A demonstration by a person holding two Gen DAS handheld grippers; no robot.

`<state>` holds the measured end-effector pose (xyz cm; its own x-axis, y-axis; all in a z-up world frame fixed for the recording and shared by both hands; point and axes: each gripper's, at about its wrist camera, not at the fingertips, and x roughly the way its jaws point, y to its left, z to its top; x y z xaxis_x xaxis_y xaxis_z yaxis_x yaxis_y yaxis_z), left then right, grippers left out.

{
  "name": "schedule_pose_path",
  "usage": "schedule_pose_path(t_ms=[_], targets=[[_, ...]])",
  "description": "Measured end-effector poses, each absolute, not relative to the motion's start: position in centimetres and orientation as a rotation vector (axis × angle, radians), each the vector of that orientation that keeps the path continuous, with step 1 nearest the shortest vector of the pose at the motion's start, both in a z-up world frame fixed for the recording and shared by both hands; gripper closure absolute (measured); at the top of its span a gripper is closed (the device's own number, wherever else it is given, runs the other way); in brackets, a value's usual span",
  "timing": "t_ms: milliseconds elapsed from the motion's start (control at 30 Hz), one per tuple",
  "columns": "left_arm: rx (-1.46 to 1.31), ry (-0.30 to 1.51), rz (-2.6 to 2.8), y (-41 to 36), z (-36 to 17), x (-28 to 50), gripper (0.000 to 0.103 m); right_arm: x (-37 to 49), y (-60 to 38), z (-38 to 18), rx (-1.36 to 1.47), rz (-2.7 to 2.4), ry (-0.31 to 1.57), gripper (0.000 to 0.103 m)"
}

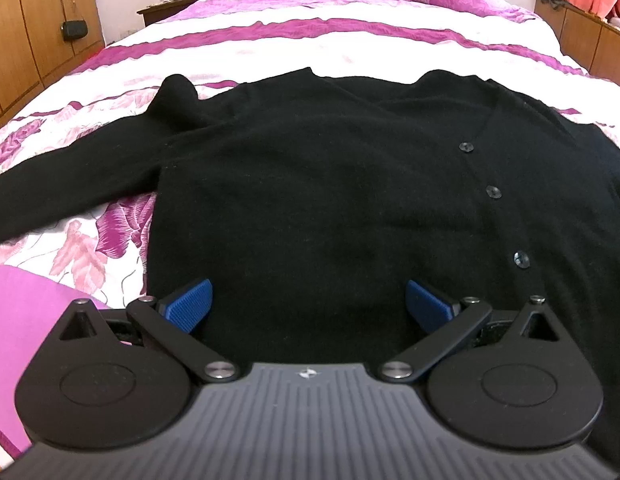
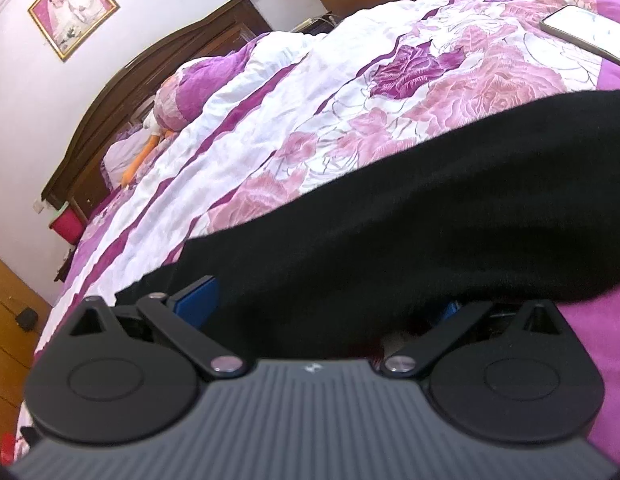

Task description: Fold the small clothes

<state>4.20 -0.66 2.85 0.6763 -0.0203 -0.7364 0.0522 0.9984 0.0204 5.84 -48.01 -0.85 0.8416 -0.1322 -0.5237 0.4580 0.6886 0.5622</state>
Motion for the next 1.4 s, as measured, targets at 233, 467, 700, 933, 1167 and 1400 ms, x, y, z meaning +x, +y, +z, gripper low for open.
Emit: schedule_pose_path(t_ms=[233, 467, 700, 933, 1167, 1400], targets=[[0.014, 0.818, -0.042, 0.3, 3.9, 3.7, 0.000, 3.8, -49.2, -0.6, 0.843, -0.379, 0.421, 0.000], [0.002, 0.819, -0.038, 0.6, 3.9, 3.7, 0.000, 3.5, -50.6, -0.7, 0.851, -0.411, 0.403, 0.006], [0.003, 0.804, -0.039, 0.7, 4.3, 3.3, 0.000, 3.2, -51.2, -0.8, 0.860, -0.402, 0.409, 0.019], [0.010, 0.803, -0.049, 0.4, 4.3, 3.0, 0.000, 3.1, -52.1, -0.9, 0.886, -0.406, 0.415, 0.048], [0.013, 0.801, -0.058, 0.5, 4.8, 2.8, 0.000, 3.6, -51.1, 1.7, 0.770, -0.342, 0.394, 0.093], [0.001, 0.785, -0.049, 1.3, 5.3, 2.5, 0.000, 4.7, -47.6, 7.3, 0.588, -0.206, 0.324, 0.094]])
